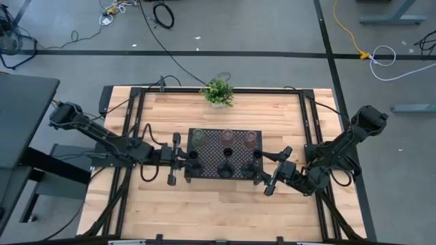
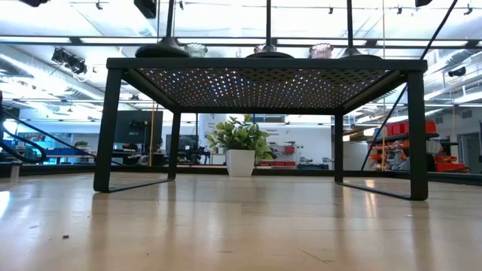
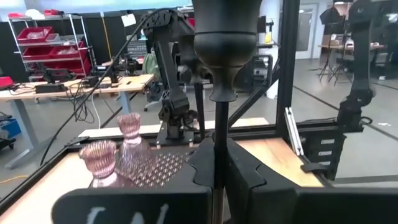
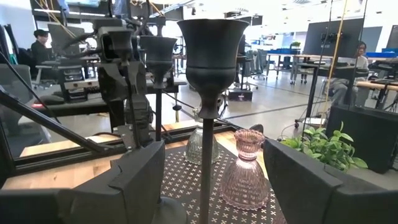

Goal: Pick & Place candle stick holders
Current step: Put the black candle holder on the shelf aligned with the other black candle holder

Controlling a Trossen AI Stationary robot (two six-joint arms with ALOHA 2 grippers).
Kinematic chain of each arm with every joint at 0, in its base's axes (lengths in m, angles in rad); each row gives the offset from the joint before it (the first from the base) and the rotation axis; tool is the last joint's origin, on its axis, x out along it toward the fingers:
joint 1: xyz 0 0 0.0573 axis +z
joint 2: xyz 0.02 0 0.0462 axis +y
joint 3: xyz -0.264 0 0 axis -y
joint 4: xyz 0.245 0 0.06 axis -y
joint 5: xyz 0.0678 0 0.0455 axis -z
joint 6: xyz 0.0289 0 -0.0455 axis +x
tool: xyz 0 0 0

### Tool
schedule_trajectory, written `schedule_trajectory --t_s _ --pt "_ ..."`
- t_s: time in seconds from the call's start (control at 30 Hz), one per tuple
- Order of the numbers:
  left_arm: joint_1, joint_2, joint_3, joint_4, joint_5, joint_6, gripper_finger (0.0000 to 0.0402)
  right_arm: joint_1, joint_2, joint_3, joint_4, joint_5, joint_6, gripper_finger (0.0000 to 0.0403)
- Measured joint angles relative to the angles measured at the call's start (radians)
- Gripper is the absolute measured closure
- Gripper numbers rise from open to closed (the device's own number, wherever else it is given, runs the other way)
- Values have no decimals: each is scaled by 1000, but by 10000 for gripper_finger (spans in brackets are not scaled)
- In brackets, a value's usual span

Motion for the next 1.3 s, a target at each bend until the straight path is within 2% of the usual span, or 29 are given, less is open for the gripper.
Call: schedule_trajectory --t_s 0.17,0.5,0.73,0.97,1.3 --pt "29 0 -33 76 40 6 388 0 0 0 0 0 0 130" --pt "65 1 -47 85 107 0 387 0 0 0 -1 0 0 130" --pt "65 2 -47 84 118 -18 388 0 0 0 -2 0 0 130" --pt "65 2 -47 77 134 -37 369 0 0 0 -2 0 0 130" --pt "65 2 -47 77 130 -18 377 0 0 0 -3 0 0 130"
